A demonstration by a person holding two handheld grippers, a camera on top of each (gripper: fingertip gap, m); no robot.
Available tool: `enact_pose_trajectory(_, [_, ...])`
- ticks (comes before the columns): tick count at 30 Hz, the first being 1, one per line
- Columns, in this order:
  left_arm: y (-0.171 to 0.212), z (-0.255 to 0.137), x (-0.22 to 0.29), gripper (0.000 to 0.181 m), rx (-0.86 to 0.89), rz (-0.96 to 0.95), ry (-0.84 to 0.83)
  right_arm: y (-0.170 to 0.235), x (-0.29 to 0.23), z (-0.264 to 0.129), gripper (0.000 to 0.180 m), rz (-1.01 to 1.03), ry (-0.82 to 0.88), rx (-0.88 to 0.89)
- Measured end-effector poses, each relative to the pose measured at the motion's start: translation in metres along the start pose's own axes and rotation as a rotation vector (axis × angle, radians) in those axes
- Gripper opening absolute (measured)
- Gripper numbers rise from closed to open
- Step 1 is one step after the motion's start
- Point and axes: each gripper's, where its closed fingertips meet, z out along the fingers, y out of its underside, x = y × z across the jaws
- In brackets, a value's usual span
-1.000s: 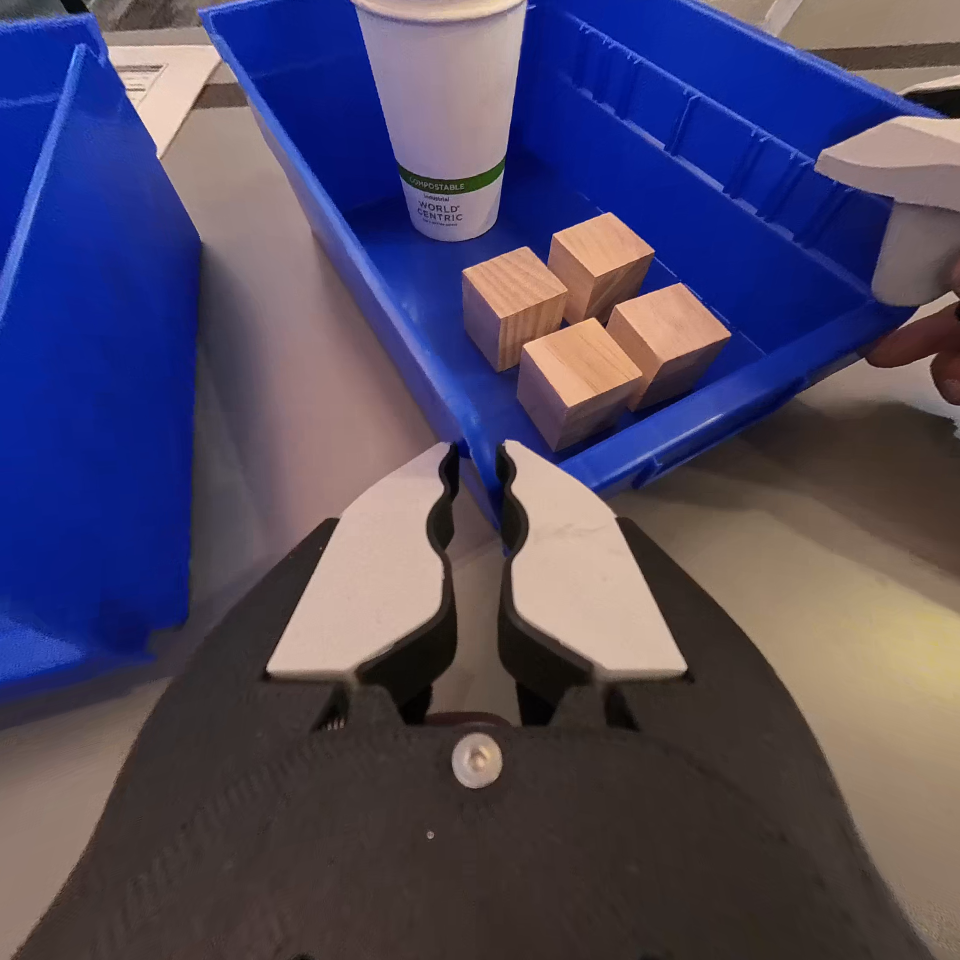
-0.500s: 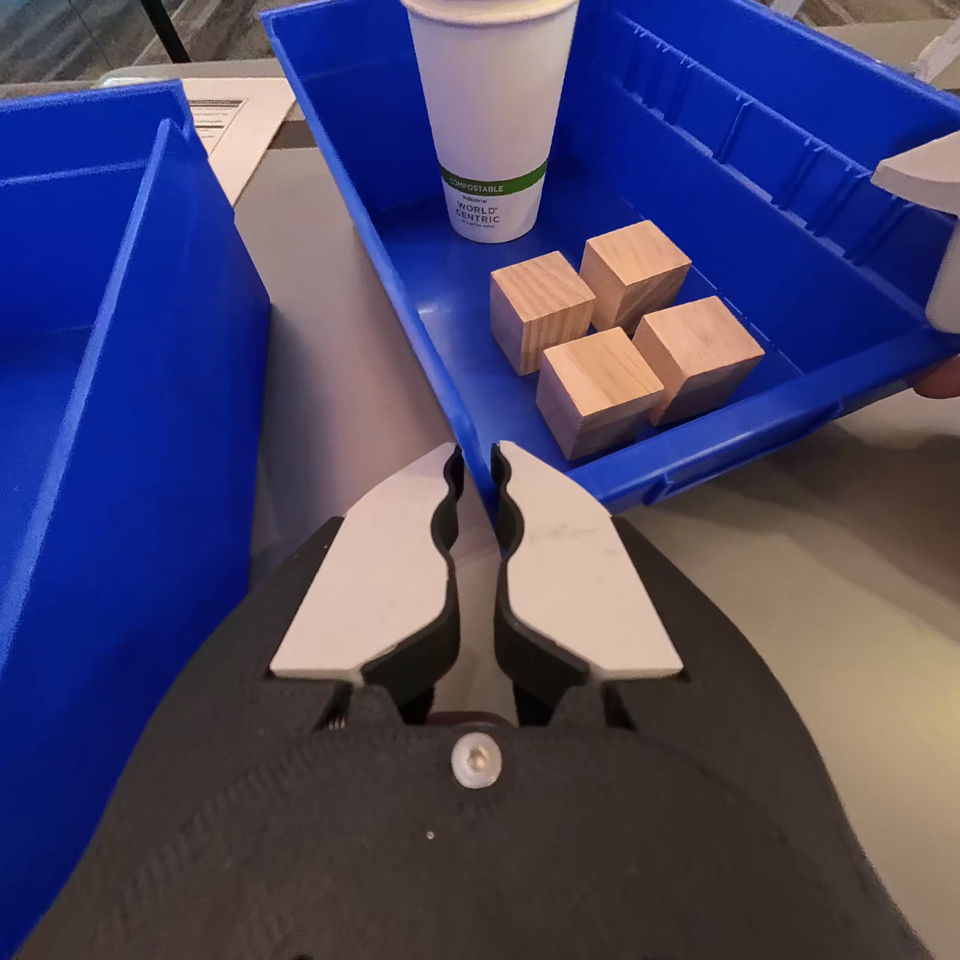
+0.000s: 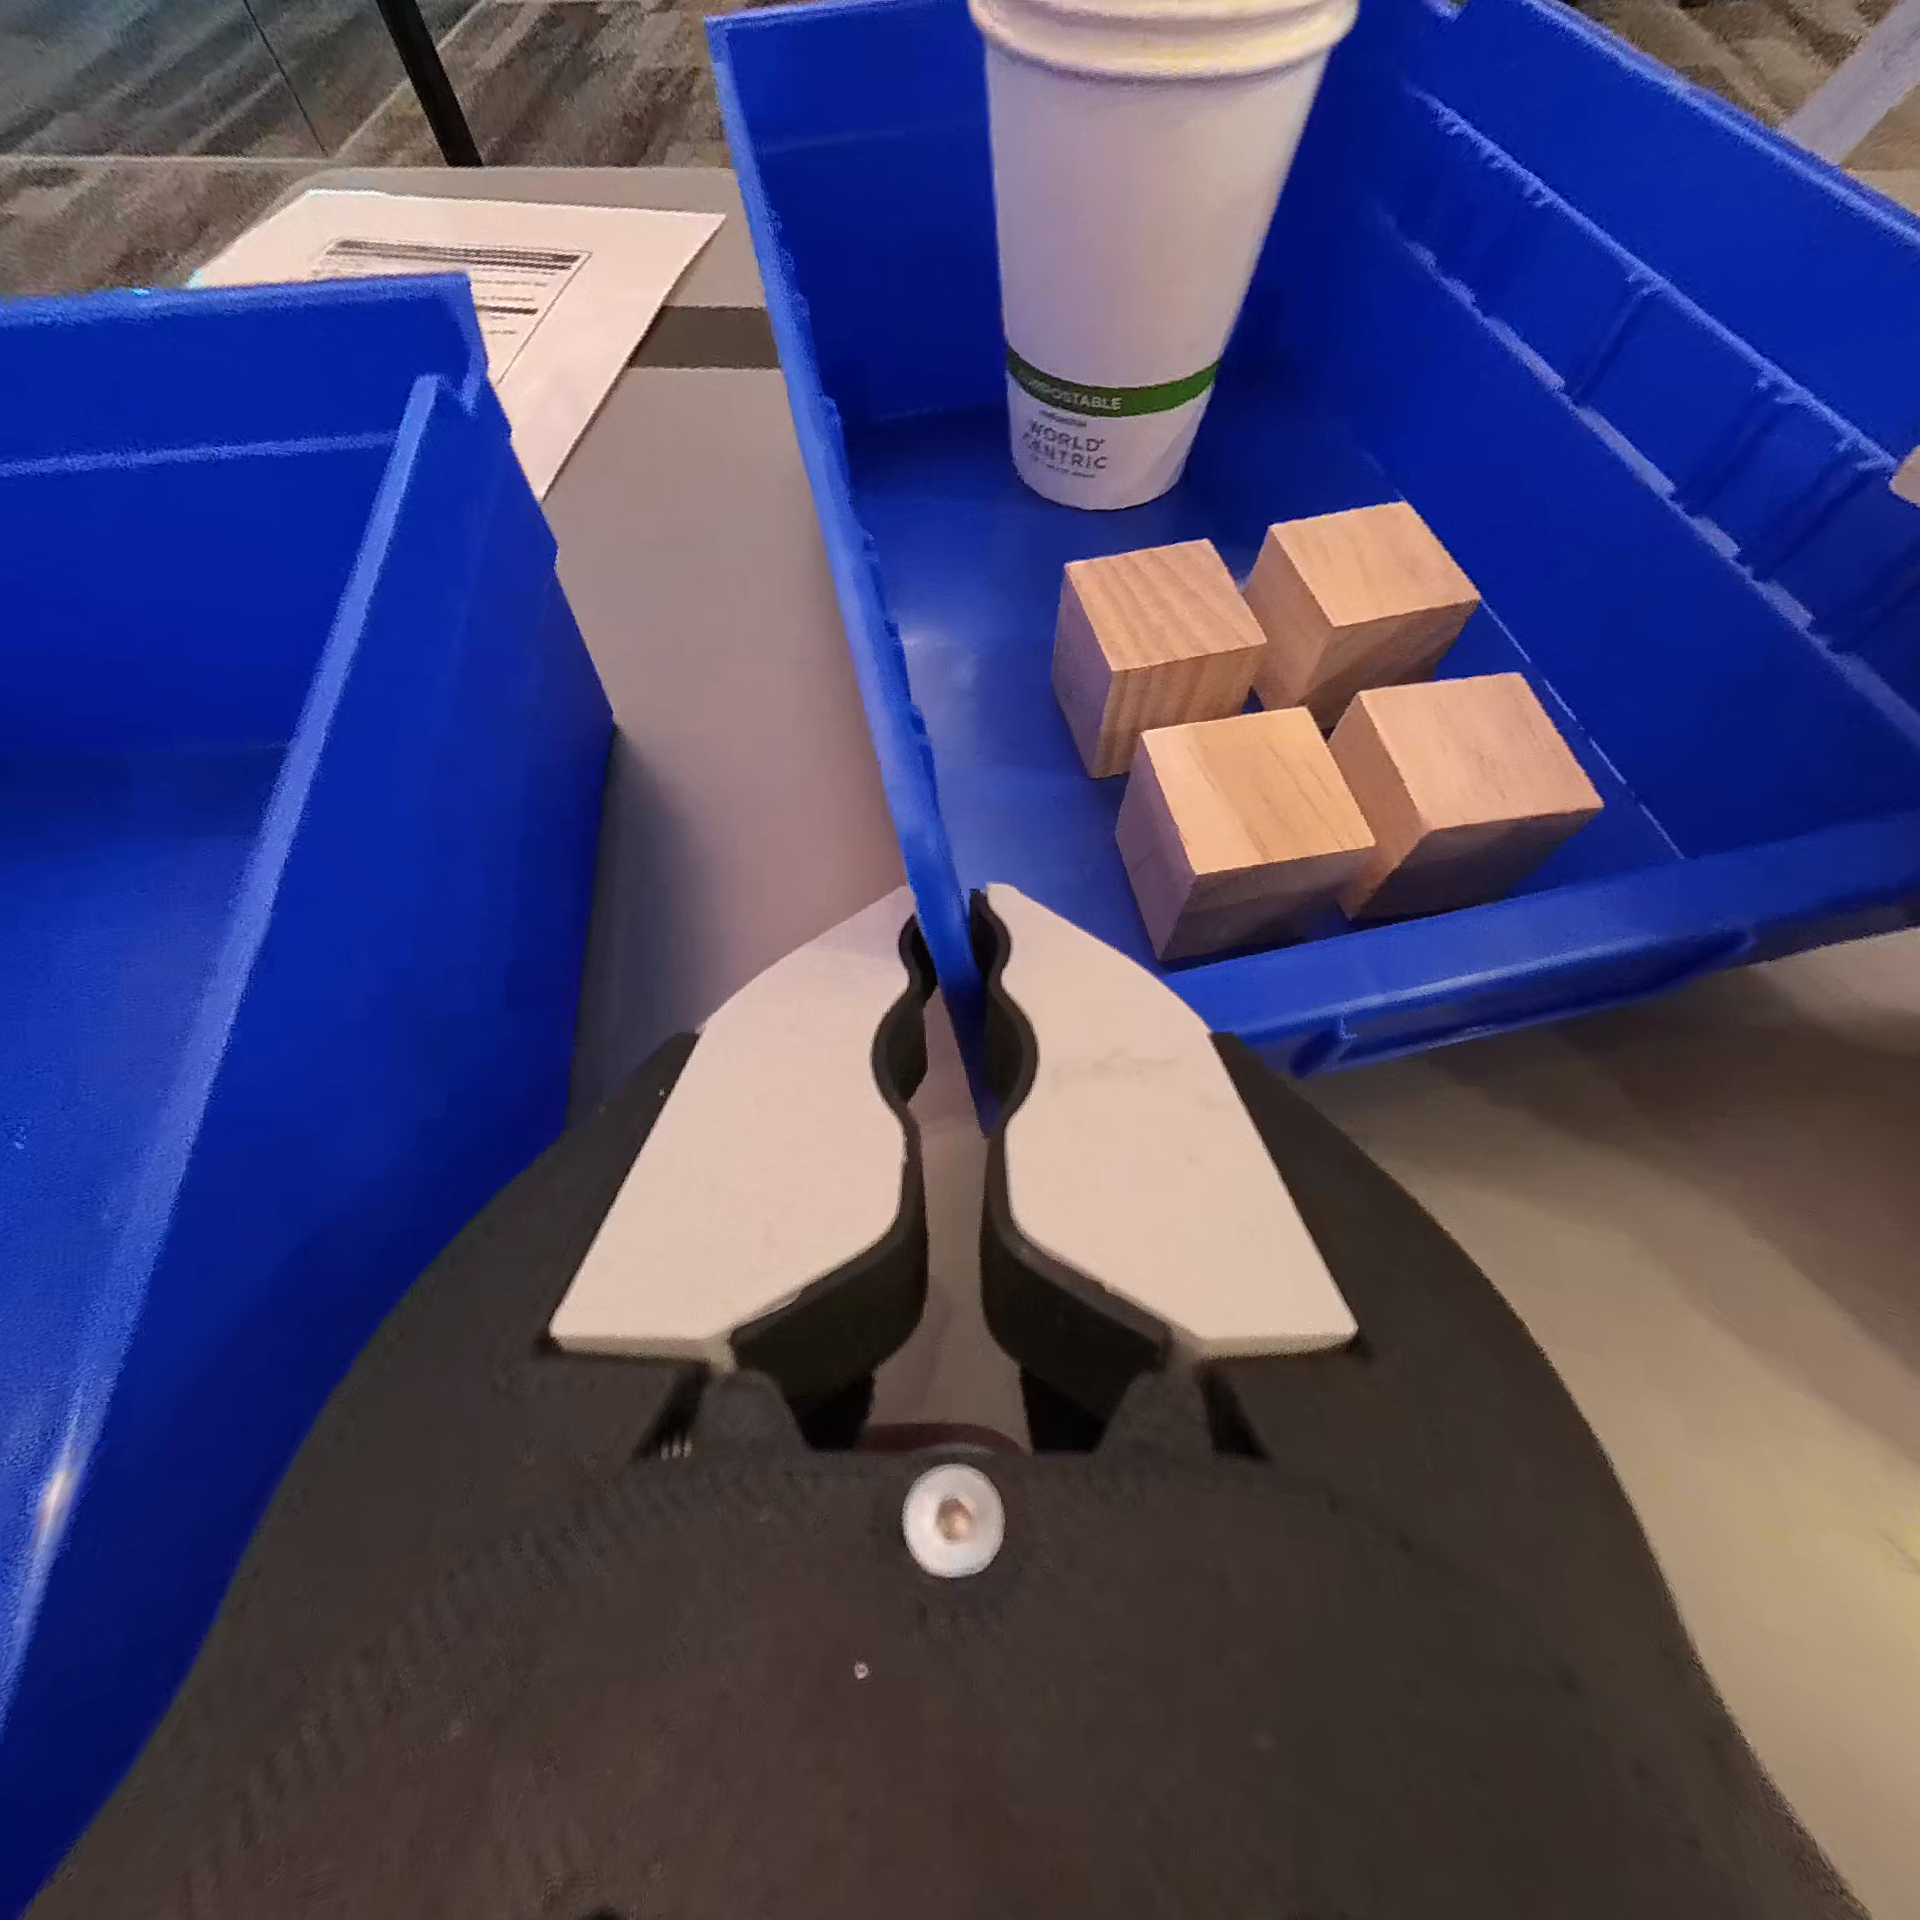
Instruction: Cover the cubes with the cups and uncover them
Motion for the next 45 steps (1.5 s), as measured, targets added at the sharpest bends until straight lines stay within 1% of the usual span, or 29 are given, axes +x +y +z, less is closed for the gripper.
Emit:
enact_pose_trajectory(5, [-0.010,0.018,-0.010,0.003,0.017,-0.032,-0.023,-0.002,0.000,0.008,0.033,0.020,-0.007,0.006])
enact_pose_trajectory(10, [-0.016,0.026,-0.019,0.002,0.034,-0.073,-0.032,-0.003,-0.006,0.009,0.041,0.055,-0.077,0.018])
enact_pose_trajectory(12, [-0.015,0.024,-0.018,0.002,0.045,-0.086,-0.028,-0.004,-0.008,0.005,0.043,0.071,-0.115,0.025])
enact_pose_trajectory(14, [-0.015,0.019,-0.016,0.002,0.063,-0.057,-0.040,-0.004,-0.009,-0.001,0.042,0.061,-0.129,0.031])
enact_pose_trajectory(17, [-0.021,0.004,-0.016,0.014,0.123,-0.059,-0.056,-0.006,-0.014,-0.011,0.040,0.021,-0.155,0.043])
enact_pose_trajectory(19, [-0.022,-0.007,-0.013,0.017,0.148,-0.059,-0.046,-0.007,-0.016,-0.019,0.042,-0.021,-0.159,0.049])
enact_pose_trajectory(22, [-0.024,-0.020,-0.005,0.022,0.170,-0.002,-0.062,-0.009,-0.015,-0.028,0.032,-0.096,-0.125,0.054])
enact_pose_trajectory(23, [-0.025,-0.025,0.000,0.017,0.181,0.016,-0.052,-0.010,-0.013,-0.030,0.030,-0.124,-0.107,0.048])
enact_pose_trajectory(25, [-0.026,-0.030,0.014,0.016,0.183,0.046,-0.029,-0.011,-0.013,-0.036,0.030,-0.155,-0.103,0.040])
enact_pose_trajectory(29, [-0.018,-0.031,0.042,0.019,0.144,0.115,0.031,-0.011,-0.016,-0.047,0.025,-0.242,-0.112,0.024])
enact_pose_trajectory(32, [-0.004,-0.023,0.054,0.018,0.074,0.154,0.071,-0.003,-0.017,-0.047,0.016,-0.324,-0.114,-0.009])
enact_pose_trajectory(34, [0.002,-0.015,0.058,0.018,0.046,0.163,0.084,0.003,-0.021,-0.043,0.010,-0.320,-0.151,-0.034])
enact_pose_trajectory(36, [0.004,-0.009,0.057,0.018,0.023,0.159,0.086,0.007,-0.020,-0.039,0.006,-0.317,-0.151,-0.046])
enact_pose_trajectory(45, [-0.008,0.009,0.041,0.014,0.016,0.163,0.040,0.005,-0.034,-0.022,0.007,-0.263,-0.232,-0.034])
